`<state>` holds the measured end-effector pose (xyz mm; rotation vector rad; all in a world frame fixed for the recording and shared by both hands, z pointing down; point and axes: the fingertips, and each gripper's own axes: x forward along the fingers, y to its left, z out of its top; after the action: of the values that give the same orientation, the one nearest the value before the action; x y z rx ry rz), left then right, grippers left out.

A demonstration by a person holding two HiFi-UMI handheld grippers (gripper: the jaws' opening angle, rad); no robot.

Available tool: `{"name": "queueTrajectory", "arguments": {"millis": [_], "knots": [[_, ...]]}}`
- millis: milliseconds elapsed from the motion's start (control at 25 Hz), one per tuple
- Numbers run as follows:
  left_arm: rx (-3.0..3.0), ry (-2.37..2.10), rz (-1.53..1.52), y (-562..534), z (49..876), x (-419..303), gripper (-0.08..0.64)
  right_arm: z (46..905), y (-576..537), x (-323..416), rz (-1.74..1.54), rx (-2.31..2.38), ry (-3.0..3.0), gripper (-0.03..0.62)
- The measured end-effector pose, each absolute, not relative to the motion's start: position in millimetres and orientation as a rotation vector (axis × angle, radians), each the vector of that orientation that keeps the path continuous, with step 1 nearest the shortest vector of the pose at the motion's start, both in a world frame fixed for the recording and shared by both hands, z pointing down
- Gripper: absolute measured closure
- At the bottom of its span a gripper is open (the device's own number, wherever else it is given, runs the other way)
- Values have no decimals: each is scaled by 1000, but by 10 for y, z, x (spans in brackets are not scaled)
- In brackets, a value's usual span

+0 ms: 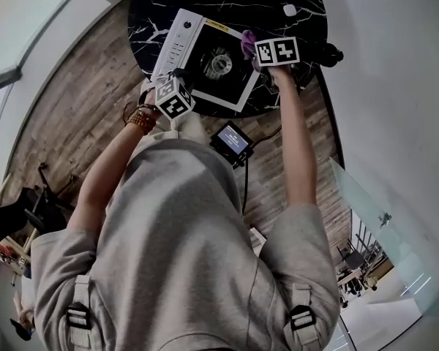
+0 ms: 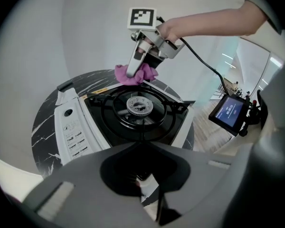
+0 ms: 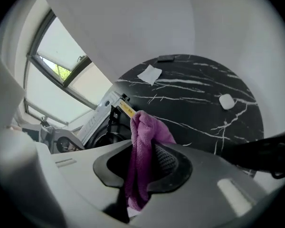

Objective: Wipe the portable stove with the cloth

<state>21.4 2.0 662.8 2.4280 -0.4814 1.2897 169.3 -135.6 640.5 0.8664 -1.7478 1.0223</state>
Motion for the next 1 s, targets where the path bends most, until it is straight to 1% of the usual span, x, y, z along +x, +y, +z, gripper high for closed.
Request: {"name": "queueTrajectory", "arguments": {"millis": [120, 280, 440, 560, 840, 1000], "knots": [[2438, -483, 1276, 10, 6618, 208, 537, 6526, -1342, 1600, 1095, 869, -1715, 499], [2458, -464, 1283, 17, 6619, 218, 537, 6551, -1357, 1547, 1090, 831, -1676, 502], [2471, -439, 1286, 25, 6615, 217, 537, 6572, -1375, 1433, 1185, 798, -1690, 503], [2478, -418, 1287, 24, 6621, 230, 535, 6578, -1422, 1256, 1283, 774, -1727, 505], [2489, -393, 1279, 39, 6612, 237, 535, 6566, -1550, 739, 1294, 723, -1802, 505], [2497, -373, 1278, 40, 6618, 239, 535, 6571, -1600, 594, 1335, 702, -1828, 505]]}}
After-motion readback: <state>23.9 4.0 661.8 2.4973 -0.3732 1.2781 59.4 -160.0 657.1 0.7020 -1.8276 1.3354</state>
